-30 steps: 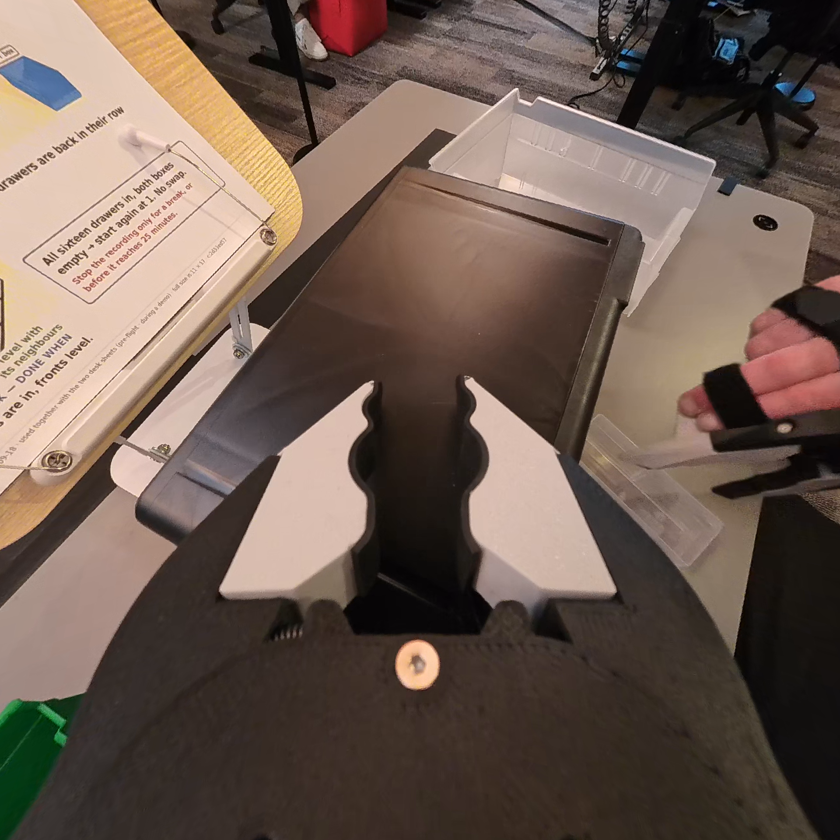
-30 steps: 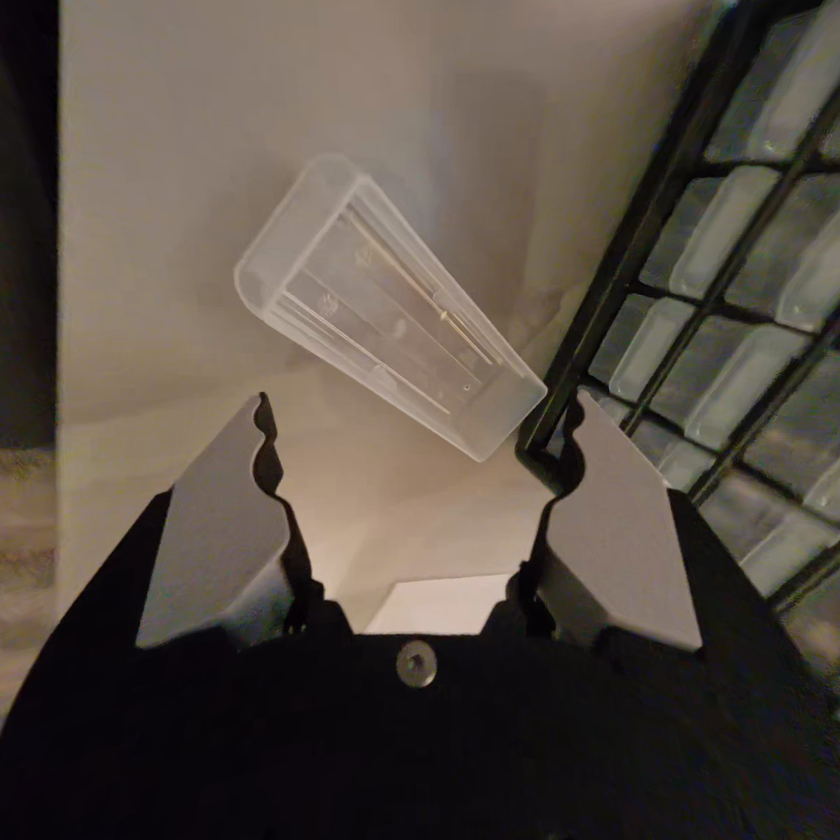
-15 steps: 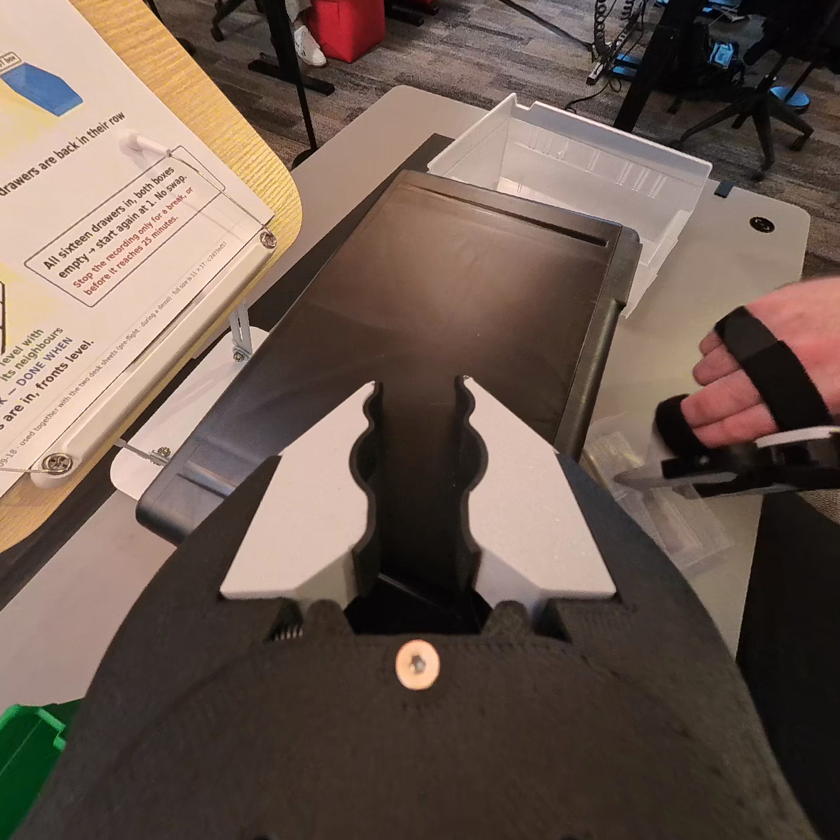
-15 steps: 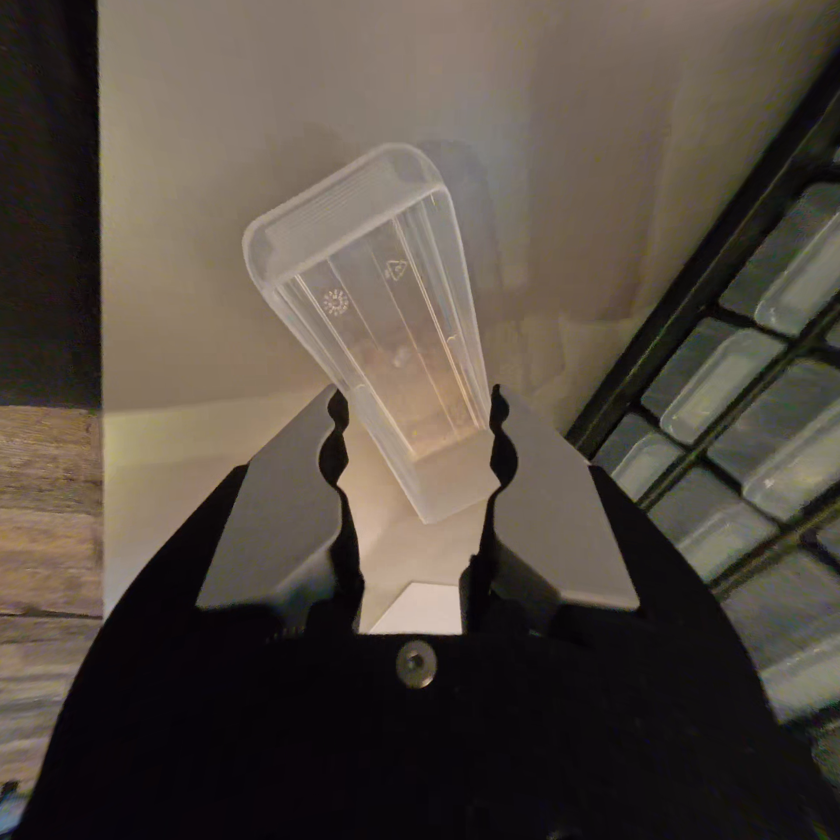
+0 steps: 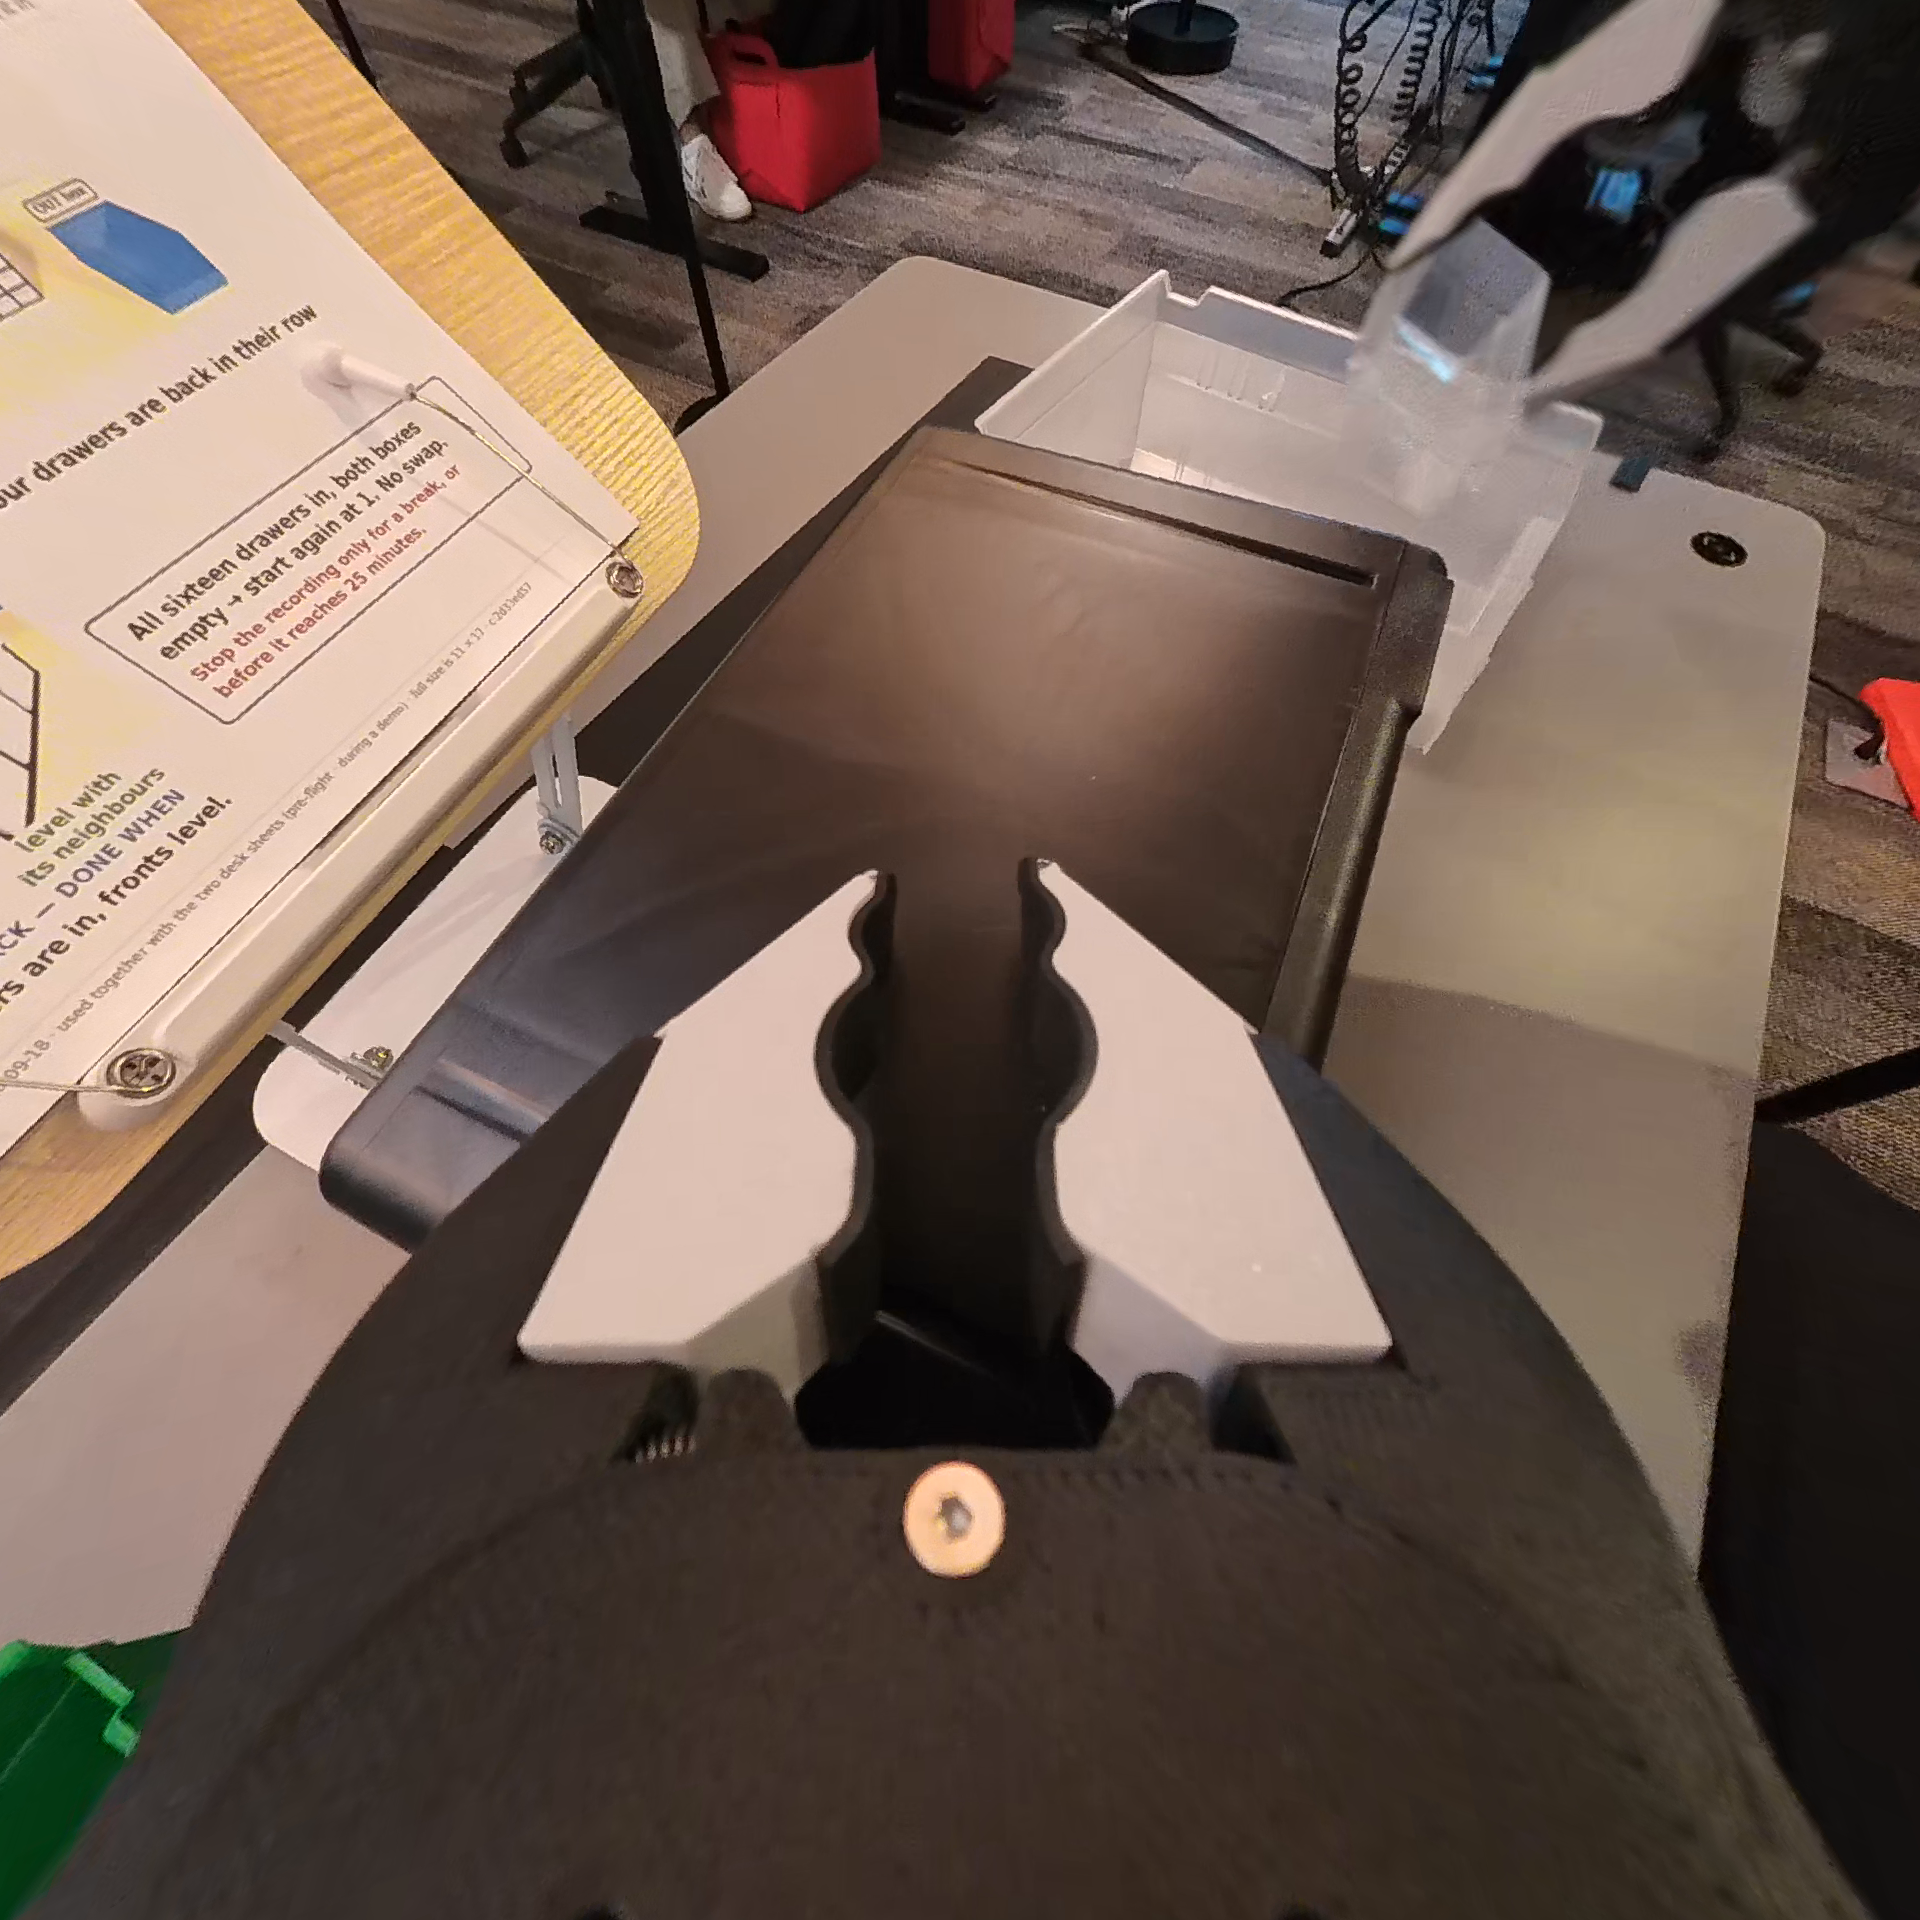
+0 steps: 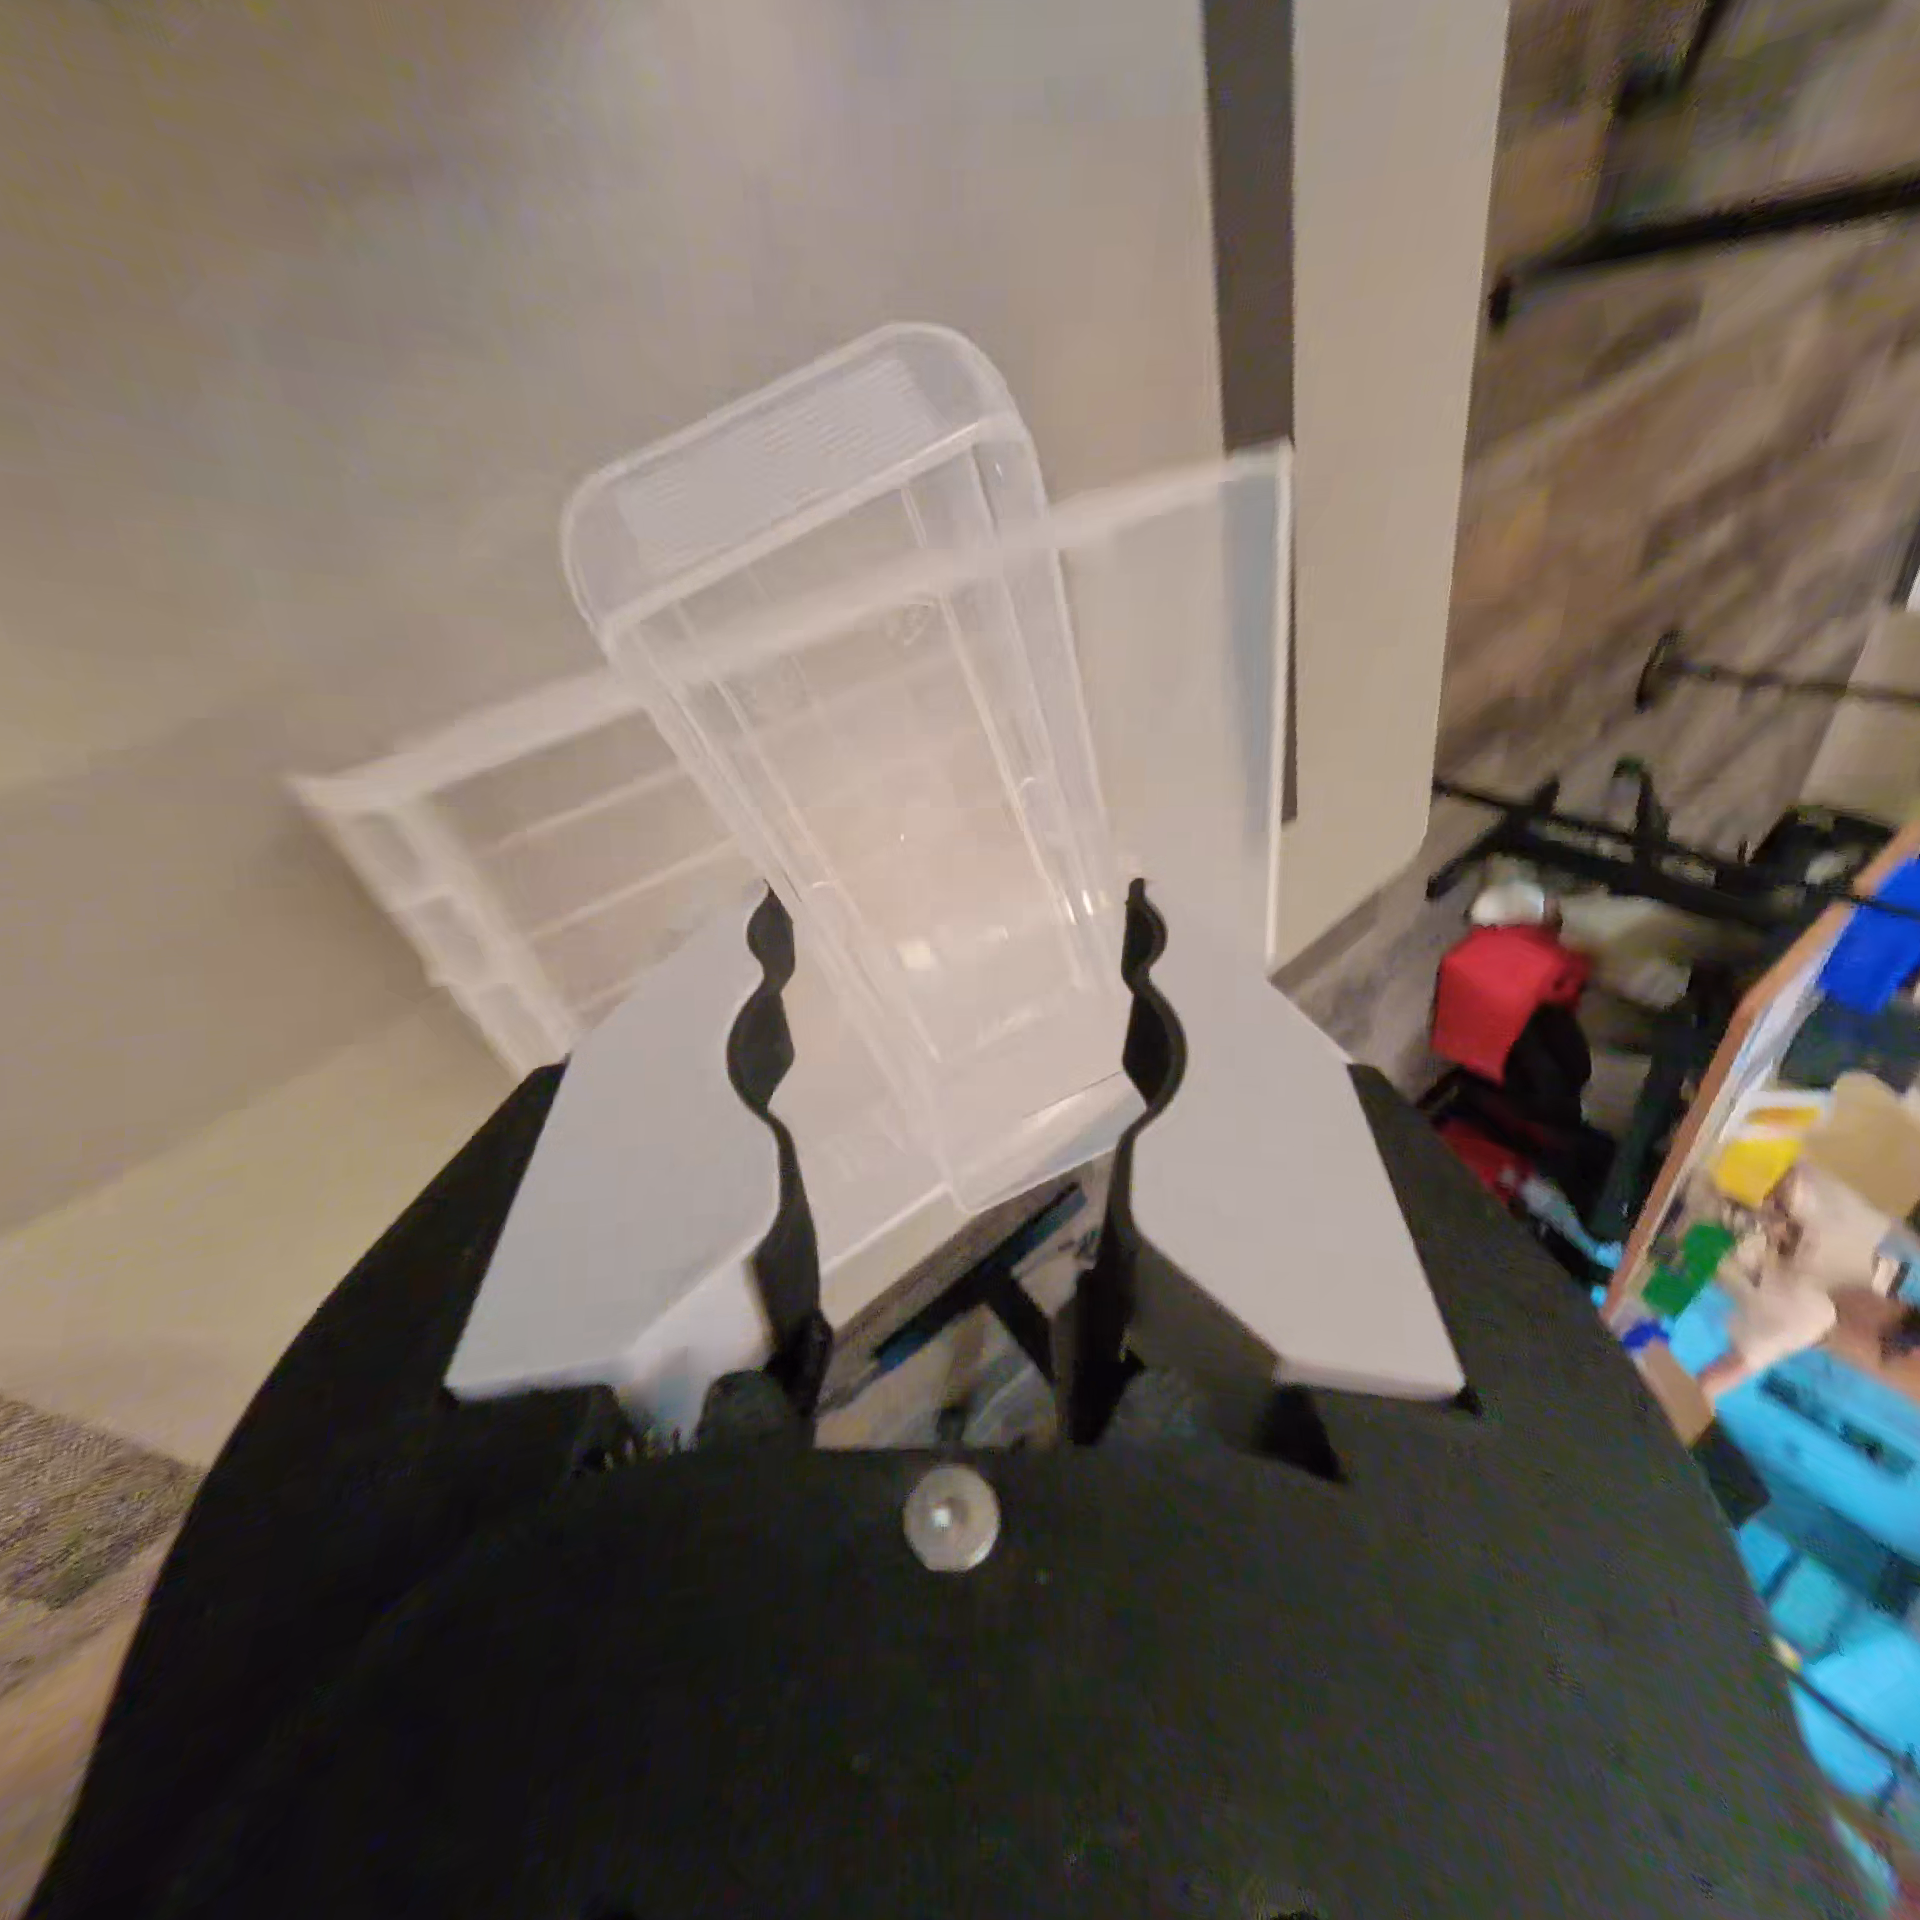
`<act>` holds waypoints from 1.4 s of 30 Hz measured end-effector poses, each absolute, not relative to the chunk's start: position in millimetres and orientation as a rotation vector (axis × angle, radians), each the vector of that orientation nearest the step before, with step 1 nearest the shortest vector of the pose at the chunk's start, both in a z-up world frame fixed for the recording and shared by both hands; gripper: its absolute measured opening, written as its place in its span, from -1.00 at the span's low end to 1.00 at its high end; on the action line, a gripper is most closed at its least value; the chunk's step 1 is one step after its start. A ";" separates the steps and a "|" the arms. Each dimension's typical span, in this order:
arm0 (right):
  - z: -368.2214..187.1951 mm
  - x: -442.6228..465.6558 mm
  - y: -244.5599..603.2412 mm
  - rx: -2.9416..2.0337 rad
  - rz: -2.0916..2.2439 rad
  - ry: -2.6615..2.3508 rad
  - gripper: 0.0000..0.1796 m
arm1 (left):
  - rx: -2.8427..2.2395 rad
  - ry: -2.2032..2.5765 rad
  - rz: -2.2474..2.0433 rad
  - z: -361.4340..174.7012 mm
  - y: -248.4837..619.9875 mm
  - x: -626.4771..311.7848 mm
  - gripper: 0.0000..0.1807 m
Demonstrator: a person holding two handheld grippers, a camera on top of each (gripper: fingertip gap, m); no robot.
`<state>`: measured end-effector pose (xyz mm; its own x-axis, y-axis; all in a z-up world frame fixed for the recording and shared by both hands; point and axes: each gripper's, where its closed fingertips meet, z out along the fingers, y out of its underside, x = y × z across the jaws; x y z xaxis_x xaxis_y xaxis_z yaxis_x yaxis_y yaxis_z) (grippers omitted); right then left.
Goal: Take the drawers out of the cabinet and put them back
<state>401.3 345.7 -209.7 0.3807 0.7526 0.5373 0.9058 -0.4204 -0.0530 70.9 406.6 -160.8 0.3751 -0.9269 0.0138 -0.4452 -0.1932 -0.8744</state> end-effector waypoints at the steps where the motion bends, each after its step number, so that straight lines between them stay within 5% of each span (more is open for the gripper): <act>1: -216.5 419.2 358.0 -2.346 -0.665 -1.409 -0.30 | -1.799 1.199 -0.722 -160.9 406.6 70.7 -0.74; 16: -361.6 522.2 455.3 -2.602 -0.862 -1.294 -0.25 | -1.813 1.194 -0.715 -161.6 407.1 70.6 -0.75; 24: -328.7 529.0 457.9 -2.520 -0.943 -1.159 -0.15 | -1.809 1.190 -0.716 -161.1 407.3 70.5 -0.75; 29: -223.4 441.6 422.5 -2.163 -0.800 -1.130 -0.53 | -1.803 1.190 -0.719 -160.6 407.1 70.7 -0.75; 33: -158.6 301.7 350.2 -1.698 -0.622 -1.376 -0.60 | -1.802 1.192 -0.720 -160.6 407.1 70.7 -0.75; 42: -234.0 84.7 304.2 -1.154 -0.692 -1.601 -0.54 | -1.805 1.186 -0.719 -160.6 407.6 70.4 -0.76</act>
